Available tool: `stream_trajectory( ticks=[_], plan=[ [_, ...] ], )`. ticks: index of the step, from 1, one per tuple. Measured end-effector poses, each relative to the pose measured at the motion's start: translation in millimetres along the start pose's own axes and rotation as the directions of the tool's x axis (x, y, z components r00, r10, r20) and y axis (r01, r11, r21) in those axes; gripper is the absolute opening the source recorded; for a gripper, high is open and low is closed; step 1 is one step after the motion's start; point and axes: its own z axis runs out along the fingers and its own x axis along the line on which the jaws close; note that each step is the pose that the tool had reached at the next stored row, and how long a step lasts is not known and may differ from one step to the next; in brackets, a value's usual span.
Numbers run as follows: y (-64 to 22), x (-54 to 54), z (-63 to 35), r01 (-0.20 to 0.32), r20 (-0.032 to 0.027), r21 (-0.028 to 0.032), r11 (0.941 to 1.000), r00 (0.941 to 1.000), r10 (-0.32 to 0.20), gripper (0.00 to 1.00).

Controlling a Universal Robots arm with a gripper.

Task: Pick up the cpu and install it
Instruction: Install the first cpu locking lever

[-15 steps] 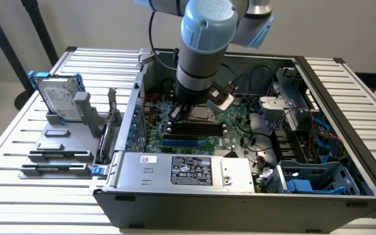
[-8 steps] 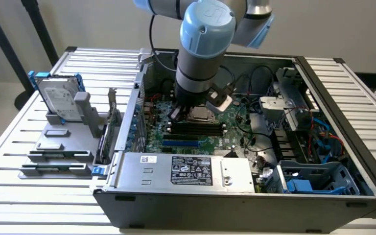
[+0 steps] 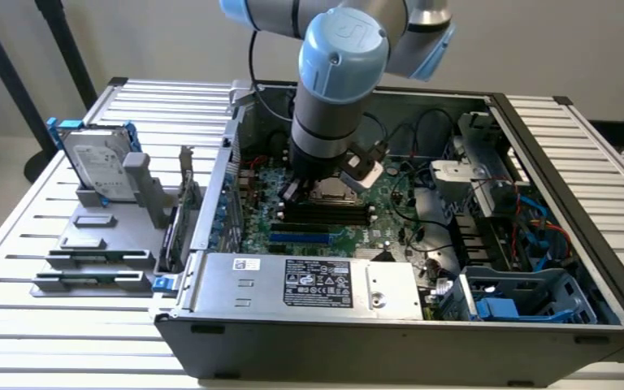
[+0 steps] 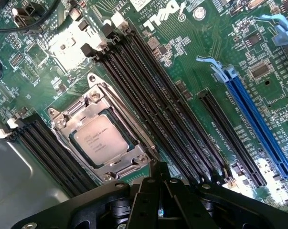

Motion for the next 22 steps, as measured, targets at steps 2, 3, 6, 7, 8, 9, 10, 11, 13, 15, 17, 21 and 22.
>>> stream_trajectory(
  ticks=[2, 3, 6, 7, 8, 9, 10, 11, 13, 15, 17, 21, 22],
  plan=[
    [-0.1, -0.1, 0.4, 0.004, -0.0027, 0.0031, 1.0000, 1.0000, -0.004, 0.11],
    [-0.2, -0.1, 0.5, 0.006, -0.0038, 0.0047, 1.0000, 1.0000, -0.006, 0.11],
    [-0.3, 0.0, 0.7, 0.011, -0.0067, 0.0090, 0.9999, 0.9999, -0.011, 0.11],
    [-0.3, 0.0, 0.8, 0.013, -0.0072, 0.0101, 0.9999, 0.9999, -0.013, 0.11],
    [-0.3, 0.0, 0.9, 0.015, -0.0070, 0.0109, 0.9998, 0.9999, -0.015, 0.11],
    [-0.2, 0.0, 1.1, 0.018, -0.0066, 0.0115, 0.9998, 0.9998, -0.017, 0.11],
    [-0.1, -0.1, 1.5, 0.020, -0.0063, 0.0122, 0.9997, 0.9998, -0.020, 0.11],
    [0.0, -0.2, 2.0, 0.022, -0.0058, 0.0126, 0.9997, 0.9997, -0.022, 0.11],
    [0.2, -0.4, 2.8, 0.027, -0.0040, 0.0138, 0.9995, 0.9996, -0.027, 0.11],
    [0.3, -0.4, 3.3, 0.032, -0.0026, 0.0148, 0.9994, 0.9995, -0.032, 0.11],
    [0.3, -0.4, 3.4, 0.036, -0.0018, 0.0156, 0.9992, 0.9994, -0.036, 0.11],
    [0.2, -0.4, 3.3, 0.037, 0.0011, 0.0172, 0.9992, 0.9993, -0.037, 0.11],
    [0.1, -0.2, 2.9, 0.037, 0.0025, 0.0180, 0.9991, 0.9993, -0.037, 0.11]
  ],
)
